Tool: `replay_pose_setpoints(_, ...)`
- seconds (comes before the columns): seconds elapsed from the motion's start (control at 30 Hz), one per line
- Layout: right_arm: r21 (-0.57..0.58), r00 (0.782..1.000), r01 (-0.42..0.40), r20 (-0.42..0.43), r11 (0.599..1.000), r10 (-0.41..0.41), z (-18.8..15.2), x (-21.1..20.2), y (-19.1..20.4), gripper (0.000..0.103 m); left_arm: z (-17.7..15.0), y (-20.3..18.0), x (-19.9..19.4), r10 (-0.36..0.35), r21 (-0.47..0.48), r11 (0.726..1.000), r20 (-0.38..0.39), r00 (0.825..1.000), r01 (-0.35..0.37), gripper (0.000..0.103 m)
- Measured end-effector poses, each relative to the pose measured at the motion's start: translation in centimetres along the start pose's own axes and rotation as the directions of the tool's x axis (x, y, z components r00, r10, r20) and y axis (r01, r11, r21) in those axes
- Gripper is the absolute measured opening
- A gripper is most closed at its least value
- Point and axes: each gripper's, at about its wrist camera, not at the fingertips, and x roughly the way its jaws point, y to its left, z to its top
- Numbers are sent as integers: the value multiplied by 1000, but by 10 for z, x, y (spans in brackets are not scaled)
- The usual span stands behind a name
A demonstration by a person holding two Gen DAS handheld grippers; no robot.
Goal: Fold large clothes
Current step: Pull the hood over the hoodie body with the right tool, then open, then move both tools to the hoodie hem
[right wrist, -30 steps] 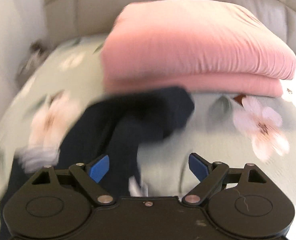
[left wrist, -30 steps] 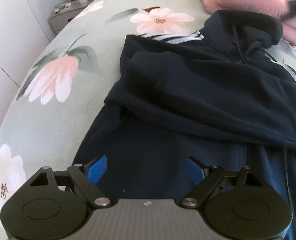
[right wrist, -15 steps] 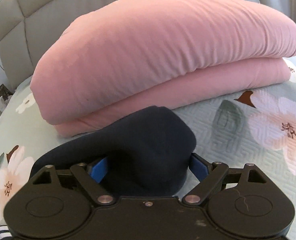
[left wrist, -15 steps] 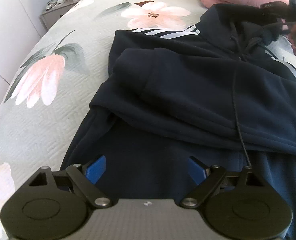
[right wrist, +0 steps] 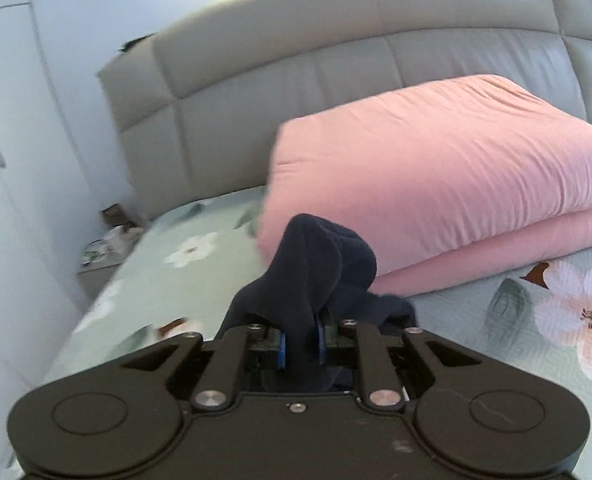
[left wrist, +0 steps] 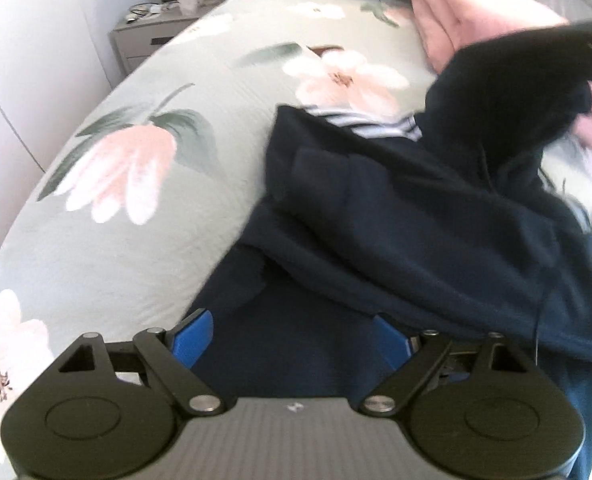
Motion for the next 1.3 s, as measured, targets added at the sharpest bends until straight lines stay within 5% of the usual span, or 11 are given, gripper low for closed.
replay_pose_setpoints(0.2,38,995,-92,27,995,91,-34,-95,26,18,7,24,-44,-67,-76,995,40,997,70,89)
replay_pose_setpoints(0.37,6,990,-140,2,990,140,-119,-143,57,17,10,34,-71,-81,-109,990,105,991,93,89)
replay_pose_setpoints(0.57,62,983,-107,-144,992,115,-237,-131,70,18,8,31,-82,-98,-87,990,100,990,106,89)
replay_pose_setpoints(0.67,14,960,-72,-270,997,73,-273,-109,80,17,7,23,-83,-76,-41,996,105,992,81,89)
replay_pose_setpoints(0.8,-33,937,-54,-348,998,39,-263,-108,85,27,5,14,-82,-57,45,998,102,993,53,89)
replay_pose_setpoints(0.93,27,938,-104,-329,994,107,-238,-135,74,76,2,22,-79,-27,36,999,99,995,24,89)
replay_pose_setpoints(1.17,95,965,-177,-177,980,192,-179,-116,73,80,6,52,-76,-52,-56,997,97,994,58,89)
replay_pose_setpoints(1.23,93,966,-149,-198,984,165,-176,-90,80,81,7,59,-74,-44,-79,996,93,995,51,89)
replay_pose_setpoints(1.3,74,944,-128,-297,989,145,-186,-63,90,81,7,65,-71,-46,-93,994,84,995,54,89)
